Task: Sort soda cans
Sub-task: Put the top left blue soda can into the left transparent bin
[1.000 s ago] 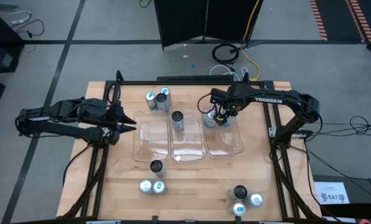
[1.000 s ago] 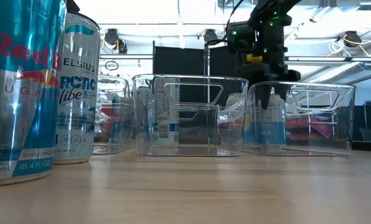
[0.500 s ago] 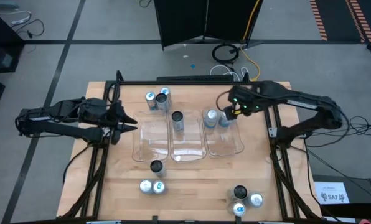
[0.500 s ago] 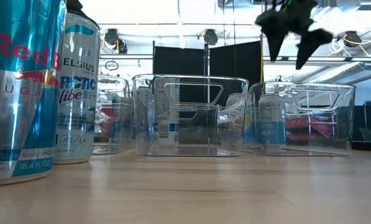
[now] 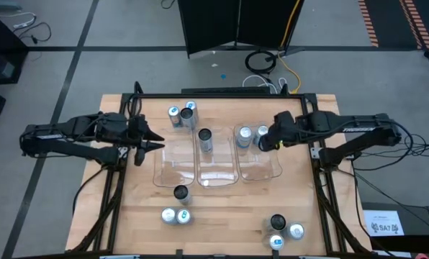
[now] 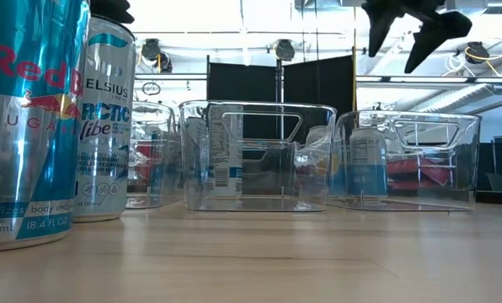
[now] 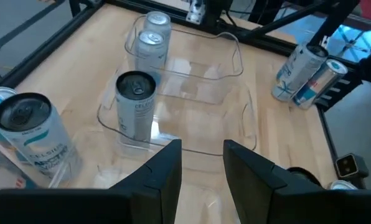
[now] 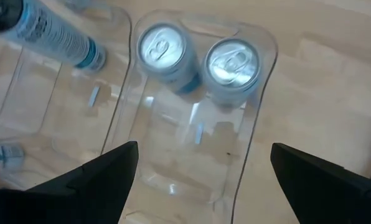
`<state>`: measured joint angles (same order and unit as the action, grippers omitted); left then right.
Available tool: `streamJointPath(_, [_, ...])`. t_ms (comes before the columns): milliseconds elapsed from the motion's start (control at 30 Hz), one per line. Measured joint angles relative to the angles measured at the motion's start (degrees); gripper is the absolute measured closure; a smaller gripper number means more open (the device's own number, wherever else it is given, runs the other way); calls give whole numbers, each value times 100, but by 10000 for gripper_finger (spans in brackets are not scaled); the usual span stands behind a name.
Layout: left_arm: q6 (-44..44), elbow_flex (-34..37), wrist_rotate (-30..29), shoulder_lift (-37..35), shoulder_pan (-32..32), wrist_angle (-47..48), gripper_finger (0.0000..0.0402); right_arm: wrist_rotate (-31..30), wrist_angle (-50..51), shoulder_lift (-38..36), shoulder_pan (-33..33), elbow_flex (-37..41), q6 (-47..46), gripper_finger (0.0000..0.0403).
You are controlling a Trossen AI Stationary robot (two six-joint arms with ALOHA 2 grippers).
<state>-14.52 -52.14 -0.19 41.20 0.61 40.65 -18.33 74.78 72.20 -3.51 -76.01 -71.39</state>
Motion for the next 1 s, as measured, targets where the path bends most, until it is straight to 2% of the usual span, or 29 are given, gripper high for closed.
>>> streamJointPath(167, [-17,0,-198,121,-1,34,272,-138,-1,199,-292,0,-1,44])
streamJointPath(267, [-13,0,-186,190,1,29,252,-148,0,311,-433,0,-2,44])
streamJointPath(367, [-13,0,-259,273,-1,30,210,-141,0,407,-574,-2,0,44])
streamJointPath(533, [-367,0,-1171,446,1,31,126,-133,2,511,-728,-2,0,44])
streamJointPath(633, [-587,0,-1241,520,1,40,98,-135,0,558,-796,-2,-18,44])
streamJointPath(733, [-604,0,-1296,581,-1,-16,89,-156,5,563,-840,-2,-140,44])
streamJointPath(900, [-919,0,-2051,669,51,-121,89,-312,-1,569,-904,-2,-192,44])
streamJointPath(1000, [-524,-4,-2147,724,353,-123,89,-533,-12,569,-906,-2,-189,44])
